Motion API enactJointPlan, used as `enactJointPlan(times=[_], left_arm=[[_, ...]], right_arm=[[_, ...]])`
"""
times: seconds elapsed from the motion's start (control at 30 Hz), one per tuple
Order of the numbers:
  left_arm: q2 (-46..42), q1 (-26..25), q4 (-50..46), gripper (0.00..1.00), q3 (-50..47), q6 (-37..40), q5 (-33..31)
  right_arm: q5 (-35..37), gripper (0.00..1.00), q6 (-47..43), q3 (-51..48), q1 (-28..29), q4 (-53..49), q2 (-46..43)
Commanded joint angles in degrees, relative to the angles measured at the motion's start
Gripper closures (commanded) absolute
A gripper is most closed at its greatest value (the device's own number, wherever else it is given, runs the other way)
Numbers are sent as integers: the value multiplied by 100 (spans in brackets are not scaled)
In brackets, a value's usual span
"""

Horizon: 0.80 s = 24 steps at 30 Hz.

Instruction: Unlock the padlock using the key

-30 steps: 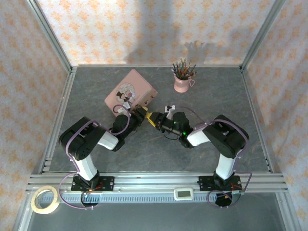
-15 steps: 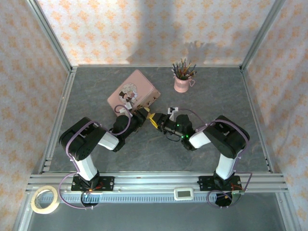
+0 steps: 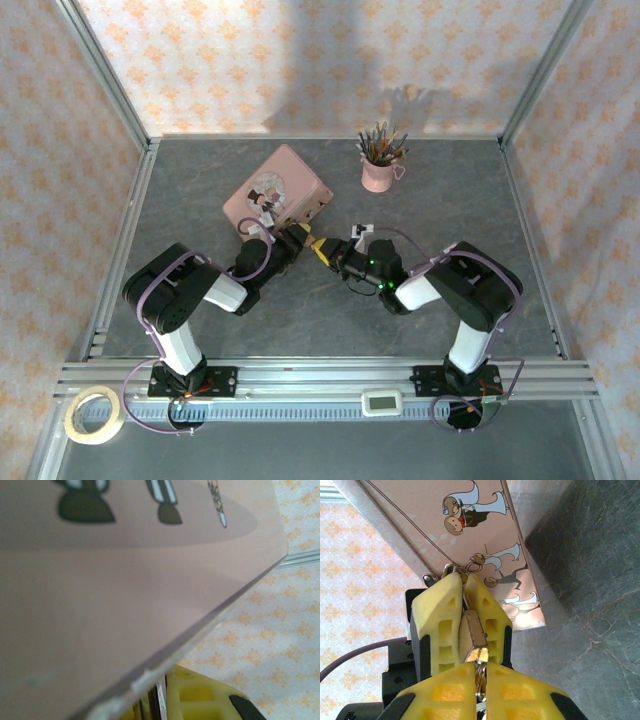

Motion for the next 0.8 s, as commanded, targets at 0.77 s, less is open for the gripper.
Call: enactJointPlan(times=[0.77], left_arm=[[761, -15, 3098, 100, 179, 1941, 1084]], right_arm=[[-315, 100, 6439, 1614, -355, 3703, 1002]])
